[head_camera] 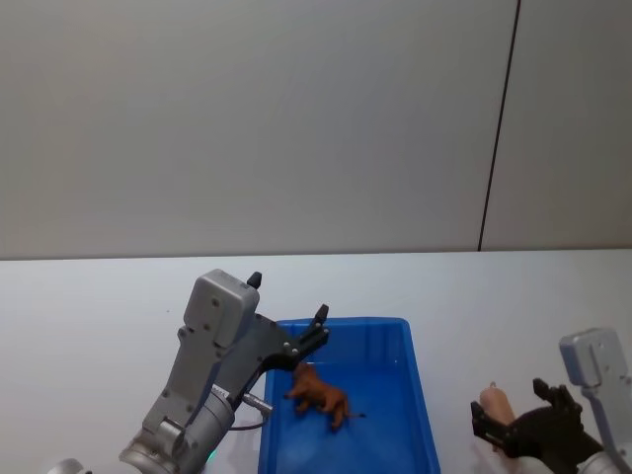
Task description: Pick up the two dolls from the table and place them into the box.
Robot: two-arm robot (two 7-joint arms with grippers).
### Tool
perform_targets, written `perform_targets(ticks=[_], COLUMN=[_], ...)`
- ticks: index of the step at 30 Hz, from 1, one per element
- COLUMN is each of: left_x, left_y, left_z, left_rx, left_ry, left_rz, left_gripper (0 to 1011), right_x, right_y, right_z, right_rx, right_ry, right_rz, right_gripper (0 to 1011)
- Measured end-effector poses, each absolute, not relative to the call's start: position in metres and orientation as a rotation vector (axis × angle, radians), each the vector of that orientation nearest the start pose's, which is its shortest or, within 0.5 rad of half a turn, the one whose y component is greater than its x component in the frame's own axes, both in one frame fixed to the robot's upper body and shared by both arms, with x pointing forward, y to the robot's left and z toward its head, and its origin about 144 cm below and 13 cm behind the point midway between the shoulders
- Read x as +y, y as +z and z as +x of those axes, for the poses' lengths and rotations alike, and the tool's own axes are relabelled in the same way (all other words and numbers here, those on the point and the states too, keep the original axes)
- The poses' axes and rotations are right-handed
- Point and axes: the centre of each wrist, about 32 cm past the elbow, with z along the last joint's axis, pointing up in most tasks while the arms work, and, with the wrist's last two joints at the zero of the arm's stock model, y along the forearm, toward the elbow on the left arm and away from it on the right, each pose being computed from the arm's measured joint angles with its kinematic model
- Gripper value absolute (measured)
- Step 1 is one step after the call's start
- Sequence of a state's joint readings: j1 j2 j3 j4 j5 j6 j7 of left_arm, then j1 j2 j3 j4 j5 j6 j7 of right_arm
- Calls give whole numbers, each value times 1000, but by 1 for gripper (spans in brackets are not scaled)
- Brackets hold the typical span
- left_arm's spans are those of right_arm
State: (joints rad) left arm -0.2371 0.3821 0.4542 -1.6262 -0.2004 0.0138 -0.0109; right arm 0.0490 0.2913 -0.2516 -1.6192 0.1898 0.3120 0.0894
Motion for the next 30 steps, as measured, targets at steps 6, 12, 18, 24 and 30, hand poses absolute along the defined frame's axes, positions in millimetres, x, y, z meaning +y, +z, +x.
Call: perform_targets(ticks=[6, 12, 18, 24, 30], left_x=[198, 198, 198, 198, 198], left_y=[1204, 1204, 1204, 1204, 1204], left_z=[492, 492, 492, 492, 492], left_rx=[-268, -268, -268, -268, -268], left_ry=[1124, 1124, 1124, 1124, 1124], left_rz=[61, 61, 61, 61, 61], left_gripper=[1001, 1001, 1001, 1001, 1001], right_x=[-230, -231, -231, -232, -233], right_y=[1152, 1146, 1141, 1139, 1141], right_z=[461, 461, 460, 460, 459], right_rx=[140, 161, 175, 181, 171], right_ry=[-1229, -1226, -1224, -1225, -1232], right_rz=[-330, -339, -343, -342, -331], right_gripper=[947, 806, 632, 420, 363])
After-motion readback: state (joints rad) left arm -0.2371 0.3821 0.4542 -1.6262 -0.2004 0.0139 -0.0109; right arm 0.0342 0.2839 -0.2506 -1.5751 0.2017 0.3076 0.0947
